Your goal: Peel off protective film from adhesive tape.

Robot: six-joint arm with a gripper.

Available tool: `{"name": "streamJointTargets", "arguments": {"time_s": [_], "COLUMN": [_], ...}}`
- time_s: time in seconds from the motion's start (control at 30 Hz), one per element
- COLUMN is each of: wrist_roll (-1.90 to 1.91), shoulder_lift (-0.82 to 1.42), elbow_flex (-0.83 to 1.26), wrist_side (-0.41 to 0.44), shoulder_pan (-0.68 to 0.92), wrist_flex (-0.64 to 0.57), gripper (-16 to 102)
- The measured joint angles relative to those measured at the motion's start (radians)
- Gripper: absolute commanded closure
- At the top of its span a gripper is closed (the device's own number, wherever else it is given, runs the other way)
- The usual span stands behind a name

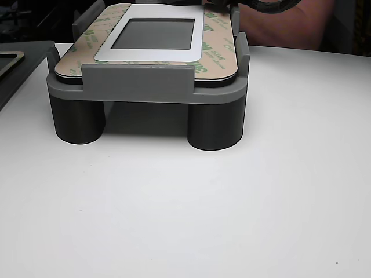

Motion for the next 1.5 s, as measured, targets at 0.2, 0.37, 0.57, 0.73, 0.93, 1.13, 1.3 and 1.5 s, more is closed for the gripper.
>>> {"name": "streamJointTargets", "arguments": {"time_s": [0.2, 0.37, 0.57, 0.73, 0.93, 1.13, 1.3, 1.5], "wrist_roll": [-0.067, -0.103, -0.115, -0.120, -0.124, -0.120, -0.117, -0.118], "shoulder_lift": [-0.061, -0.130, -0.216, -0.265, -0.282, -0.322, -0.362, -0.411], "elbow_flex": [-0.008, -0.052, -0.112, -0.152, -0.146, -0.138, -0.144, -0.187], "wrist_side": [-0.041, -0.035, -0.005, -0.009, -0.040, -0.077, -0.066, -0.043], "shoulder_pan": [0.011, 0.049, 0.092, 0.114, 0.121, 0.132, 0.160, 0.189], "wrist_flex": [-0.060, -0.064, -0.044, -0.044, -0.083, -0.155, -0.161, -0.149], "gripper": [96, 96, 96, 96, 96, 96, 96, 96]}}
